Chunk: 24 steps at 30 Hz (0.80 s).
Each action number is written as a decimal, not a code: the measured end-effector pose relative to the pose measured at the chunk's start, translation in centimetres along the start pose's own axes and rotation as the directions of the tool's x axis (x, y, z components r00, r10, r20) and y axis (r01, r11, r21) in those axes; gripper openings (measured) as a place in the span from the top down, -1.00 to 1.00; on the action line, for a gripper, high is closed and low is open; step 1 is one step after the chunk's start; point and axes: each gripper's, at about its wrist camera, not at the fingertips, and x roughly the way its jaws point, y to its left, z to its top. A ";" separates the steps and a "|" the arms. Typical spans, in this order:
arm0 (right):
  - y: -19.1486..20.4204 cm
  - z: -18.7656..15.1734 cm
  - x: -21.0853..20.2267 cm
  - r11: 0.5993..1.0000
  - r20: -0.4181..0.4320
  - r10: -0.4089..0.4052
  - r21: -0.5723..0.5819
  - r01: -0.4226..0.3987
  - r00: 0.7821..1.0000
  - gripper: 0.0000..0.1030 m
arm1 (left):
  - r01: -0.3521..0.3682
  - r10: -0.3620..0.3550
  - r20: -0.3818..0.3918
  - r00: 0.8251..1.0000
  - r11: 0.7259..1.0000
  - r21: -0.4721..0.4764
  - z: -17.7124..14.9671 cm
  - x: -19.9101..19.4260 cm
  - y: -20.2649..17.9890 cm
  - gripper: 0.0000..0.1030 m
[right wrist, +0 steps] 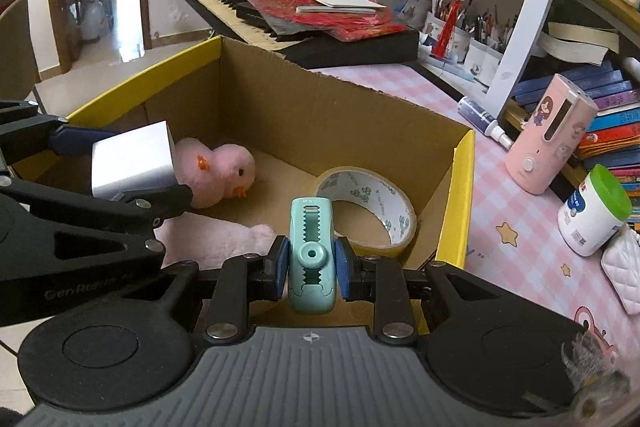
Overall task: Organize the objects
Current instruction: 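Lower both grippers into the box and open them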
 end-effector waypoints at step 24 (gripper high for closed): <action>1.0 -0.1 -5.6 0.986 0.169 -0.107 0.145 0.082 0.980 0.03 | 0.040 -0.004 0.268 0.963 0.991 -0.127 -0.3 -7.1 2.6 -0.72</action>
